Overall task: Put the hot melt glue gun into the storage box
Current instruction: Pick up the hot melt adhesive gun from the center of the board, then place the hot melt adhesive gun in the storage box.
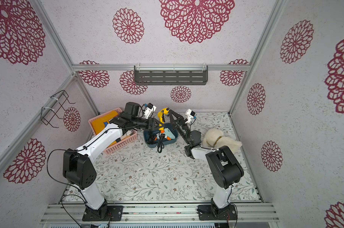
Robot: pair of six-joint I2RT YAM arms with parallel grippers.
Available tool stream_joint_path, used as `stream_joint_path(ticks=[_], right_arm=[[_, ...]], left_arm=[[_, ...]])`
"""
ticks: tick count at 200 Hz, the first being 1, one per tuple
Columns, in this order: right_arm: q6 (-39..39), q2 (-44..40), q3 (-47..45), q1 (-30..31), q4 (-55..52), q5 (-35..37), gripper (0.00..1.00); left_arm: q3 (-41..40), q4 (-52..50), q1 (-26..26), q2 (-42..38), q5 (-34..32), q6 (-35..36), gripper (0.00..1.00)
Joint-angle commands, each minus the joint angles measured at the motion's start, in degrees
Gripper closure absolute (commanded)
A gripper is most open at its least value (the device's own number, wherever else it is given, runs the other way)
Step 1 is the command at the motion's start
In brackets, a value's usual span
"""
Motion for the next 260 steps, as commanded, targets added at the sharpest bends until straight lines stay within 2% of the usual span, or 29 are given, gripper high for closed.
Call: stream_joint_path(ticks=[1,15,30,40,64,88,111,141,190,216,260], right_arm=[[-0.1,-2.2,-1.4,-0.9,16.5,2.8,0.7],[-2.4,-3.5,-2.0,-2.0,16.4,1.9,0.6],[-4.3,-5.0,-2.7,-3.8,16.3,-0.4,0.38],[-5.6,-6.4,-3.7,-4.9,15.7,-1.7,0.33],[-9.2,-11.1,-6.6,-7.5,10.8,-6.9,0.33],[-16.8,-18.0,-9.3,-9.5,-0.4,-15.8,0.34],[-25.5,-24.5,-11.4,-10.4,-12.6,-21.2,0.34],[-31.8,-29.8,-12.5,-12.6,-22.6,-24.7,0.34],[-33.1,-33.7,-14.6,-15.4,-26.1,-25.9,0.34],[-33.3,-34.7,-15.1,-16.2,-26.7,-26.6,0.34],[-33.1,-35.5,-16.3,-16.5,-25.7,-26.4,0.34]], left_arm=[[3.1,-7.0,1.0,0.4,-3.8,5.6,0.86],[4.3,-10.1,2.0,0.2,-6.0,8.0,0.87],[7.2,-14.8,2.6,0.9,-9.7,11.7,0.87],[9.8,-18.4,2.8,2.2,-12.3,14.4,0.88],[17.4,-25.4,2.7,6.5,-17.5,19.7,0.88],[25.3,-32.0,1.5,12.9,-24.5,25.7,0.88],[26.8,-32.6,1.1,15.2,-28.1,28.0,0.88],[29.0,-33.2,-0.3,18.5,-32.8,30.7,0.88],[37.0,-30.9,-3.8,24.9,-35.7,31.1,0.9],[40.2,-29.5,-4.7,25.6,-36.8,31.6,0.89],[38.0,-29.7,-5.9,27.0,-40.3,33.7,0.89]])
